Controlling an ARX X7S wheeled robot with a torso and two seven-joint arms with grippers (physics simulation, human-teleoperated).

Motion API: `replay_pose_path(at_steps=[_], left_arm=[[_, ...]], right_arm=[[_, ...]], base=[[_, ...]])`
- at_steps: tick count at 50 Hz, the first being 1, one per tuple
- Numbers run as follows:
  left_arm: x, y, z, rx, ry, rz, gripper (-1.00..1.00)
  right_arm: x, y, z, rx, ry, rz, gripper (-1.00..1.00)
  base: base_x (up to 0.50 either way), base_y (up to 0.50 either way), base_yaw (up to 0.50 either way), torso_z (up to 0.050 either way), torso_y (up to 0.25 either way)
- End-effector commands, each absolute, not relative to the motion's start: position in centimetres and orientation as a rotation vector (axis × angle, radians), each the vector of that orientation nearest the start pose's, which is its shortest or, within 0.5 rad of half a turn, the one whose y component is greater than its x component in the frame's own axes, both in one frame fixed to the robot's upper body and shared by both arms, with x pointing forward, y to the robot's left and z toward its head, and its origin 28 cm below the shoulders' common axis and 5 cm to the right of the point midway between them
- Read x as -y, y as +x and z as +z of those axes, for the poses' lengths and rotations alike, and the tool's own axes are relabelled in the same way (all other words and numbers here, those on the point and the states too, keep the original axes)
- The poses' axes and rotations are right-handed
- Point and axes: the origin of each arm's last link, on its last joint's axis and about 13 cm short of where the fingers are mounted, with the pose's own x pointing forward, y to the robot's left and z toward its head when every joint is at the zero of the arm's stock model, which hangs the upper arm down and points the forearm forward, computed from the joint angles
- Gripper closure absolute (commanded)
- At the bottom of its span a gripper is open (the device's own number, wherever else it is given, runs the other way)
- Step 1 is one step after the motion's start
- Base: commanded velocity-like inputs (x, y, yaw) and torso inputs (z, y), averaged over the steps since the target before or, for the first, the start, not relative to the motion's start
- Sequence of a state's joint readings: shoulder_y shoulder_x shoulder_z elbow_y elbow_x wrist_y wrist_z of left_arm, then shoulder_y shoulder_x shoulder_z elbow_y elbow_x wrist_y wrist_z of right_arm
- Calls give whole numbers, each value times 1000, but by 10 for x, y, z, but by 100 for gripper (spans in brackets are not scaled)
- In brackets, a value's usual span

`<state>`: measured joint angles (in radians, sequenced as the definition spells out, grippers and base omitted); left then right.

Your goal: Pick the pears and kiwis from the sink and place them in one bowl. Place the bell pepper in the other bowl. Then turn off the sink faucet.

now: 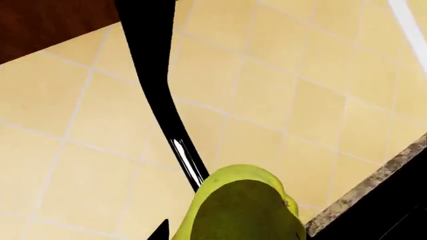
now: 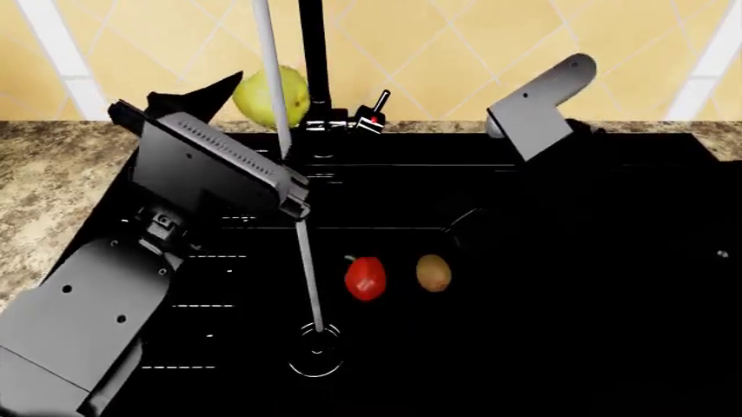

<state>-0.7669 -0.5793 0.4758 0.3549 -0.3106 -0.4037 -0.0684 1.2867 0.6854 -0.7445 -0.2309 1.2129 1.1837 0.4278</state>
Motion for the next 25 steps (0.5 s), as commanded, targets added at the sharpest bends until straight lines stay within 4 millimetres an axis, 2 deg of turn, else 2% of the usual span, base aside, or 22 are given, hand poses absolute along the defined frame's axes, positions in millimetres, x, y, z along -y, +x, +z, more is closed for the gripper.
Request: replay_pose_path(at_steps=[1,4,14,25], left_arm=[[-244,281,222,535,366,-87,100],[-245,279,222,531,353,-68,100],[-246,279,218,505,338,-52,100],[-246,279,212,486,342,-56,100]], right_arm=[[100,319,271,-277,-469,374,-100],[94,328,271,-301,-475,375,-100],[73,352,251,-428,-548,391,-100],[70,369,239,-488,-512,361,-100]], base=[[0,0,0,0,0],[0,0,0,0,-12],[0,0,0,0,-13],[0,0,0,0,-10]])
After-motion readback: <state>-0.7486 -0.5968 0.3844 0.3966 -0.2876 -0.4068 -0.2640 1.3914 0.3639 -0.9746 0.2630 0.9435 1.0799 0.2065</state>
